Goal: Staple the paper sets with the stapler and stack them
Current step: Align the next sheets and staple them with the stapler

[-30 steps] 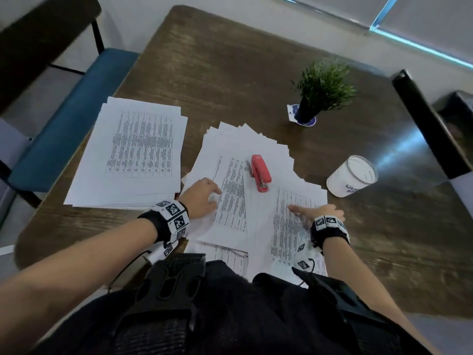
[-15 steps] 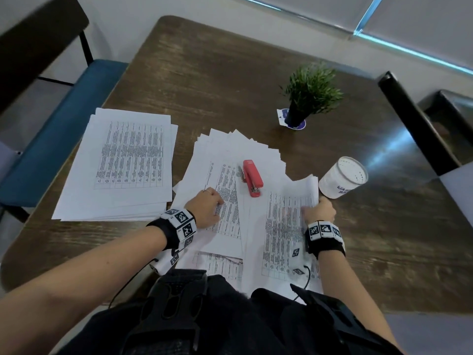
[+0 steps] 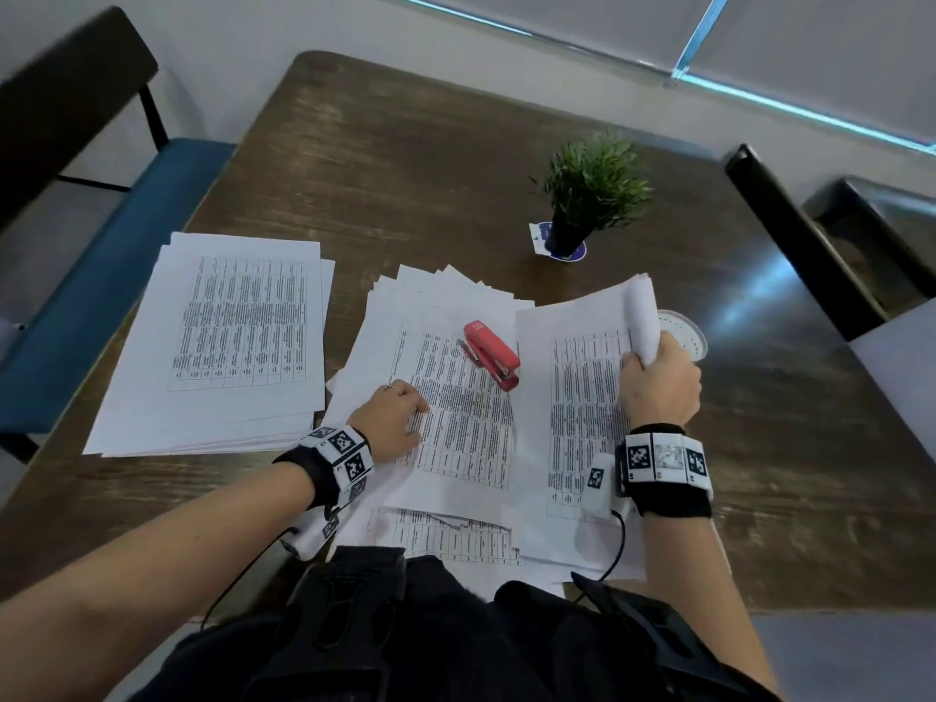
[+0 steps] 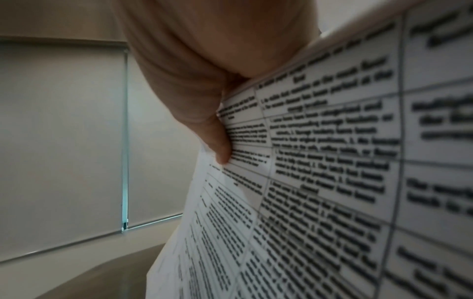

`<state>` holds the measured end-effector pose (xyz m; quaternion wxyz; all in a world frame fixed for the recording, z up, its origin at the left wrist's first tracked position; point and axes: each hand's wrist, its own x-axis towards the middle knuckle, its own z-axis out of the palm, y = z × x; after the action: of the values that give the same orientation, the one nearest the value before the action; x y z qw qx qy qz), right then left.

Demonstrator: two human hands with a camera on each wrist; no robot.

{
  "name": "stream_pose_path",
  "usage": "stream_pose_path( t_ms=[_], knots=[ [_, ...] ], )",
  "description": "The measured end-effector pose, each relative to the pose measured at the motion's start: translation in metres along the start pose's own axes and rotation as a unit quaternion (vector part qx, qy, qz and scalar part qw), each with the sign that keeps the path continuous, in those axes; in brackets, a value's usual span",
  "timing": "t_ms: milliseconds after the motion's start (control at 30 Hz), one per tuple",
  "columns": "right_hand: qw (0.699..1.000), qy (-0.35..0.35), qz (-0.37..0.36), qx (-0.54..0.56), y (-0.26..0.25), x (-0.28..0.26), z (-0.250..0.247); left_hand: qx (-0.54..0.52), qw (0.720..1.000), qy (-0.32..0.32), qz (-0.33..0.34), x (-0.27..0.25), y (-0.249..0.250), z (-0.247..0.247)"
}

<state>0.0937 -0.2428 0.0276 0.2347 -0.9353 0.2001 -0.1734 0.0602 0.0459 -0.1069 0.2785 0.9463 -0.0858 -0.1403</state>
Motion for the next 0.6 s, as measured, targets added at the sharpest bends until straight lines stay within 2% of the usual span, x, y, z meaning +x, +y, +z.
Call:
stream_pose_path(
  t_ms=[200,433,500,600],
  knots=[
    [0.999,0.016,0.002,0.045,-0.013,0.001,-0.009,0.019,1.000,-0.001,-0.004,0.000,0.001,0.002],
    [0.986,0.101,-0.069,0.113,-0.028,0.011,-0.045,0.019,1.000,-0.013,-0.018,0.000,0.005,-0.003],
    [0.979,0.093,-0.108,0.146,-0.034,0.010,-0.053,-0.016,0.999,-0.016,-0.032,0.003,0.015,-0.012],
    [0.967,0.065,-0.150,0.195,-0.041,0.012,-0.059,-0.116,0.992,0.040,-0.030,0.010,0.041,-0.032]
  ],
)
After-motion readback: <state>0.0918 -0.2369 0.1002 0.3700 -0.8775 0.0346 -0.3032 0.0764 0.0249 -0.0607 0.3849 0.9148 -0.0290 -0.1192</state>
